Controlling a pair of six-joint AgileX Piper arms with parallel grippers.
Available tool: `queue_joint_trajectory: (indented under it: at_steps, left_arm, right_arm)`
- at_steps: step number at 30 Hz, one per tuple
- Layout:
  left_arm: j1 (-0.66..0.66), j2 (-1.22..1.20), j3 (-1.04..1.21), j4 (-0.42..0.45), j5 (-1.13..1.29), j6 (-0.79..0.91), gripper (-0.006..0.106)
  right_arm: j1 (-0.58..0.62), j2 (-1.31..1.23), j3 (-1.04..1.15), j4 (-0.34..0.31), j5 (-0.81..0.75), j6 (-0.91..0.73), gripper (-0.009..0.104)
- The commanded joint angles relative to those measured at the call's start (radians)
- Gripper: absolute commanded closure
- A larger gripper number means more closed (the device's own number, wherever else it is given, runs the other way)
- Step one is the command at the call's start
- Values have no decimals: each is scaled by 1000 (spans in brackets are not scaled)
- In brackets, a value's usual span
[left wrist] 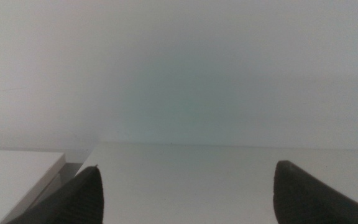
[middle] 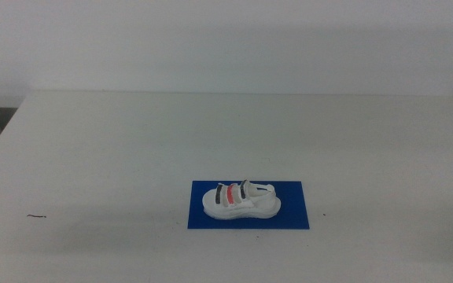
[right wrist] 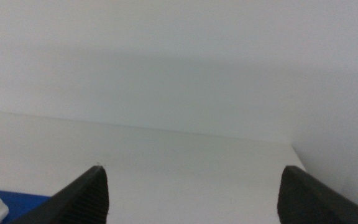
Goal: Use one arm to grab the shoe from the table and place it on the mat.
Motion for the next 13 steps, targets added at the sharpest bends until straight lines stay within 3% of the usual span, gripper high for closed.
queue_joint_trajectory:
  at_steps: [1, 13]
  left_arm:
    - [0, -4, 0, 0, -11, -1, 7]
    - [0, -4, 0, 0, -11, -1, 7]
  right_arm:
    - [-9, -37, 3, -14, 20, -2, 3]
    - [-9, -44, 3, -22, 33, -2, 3]
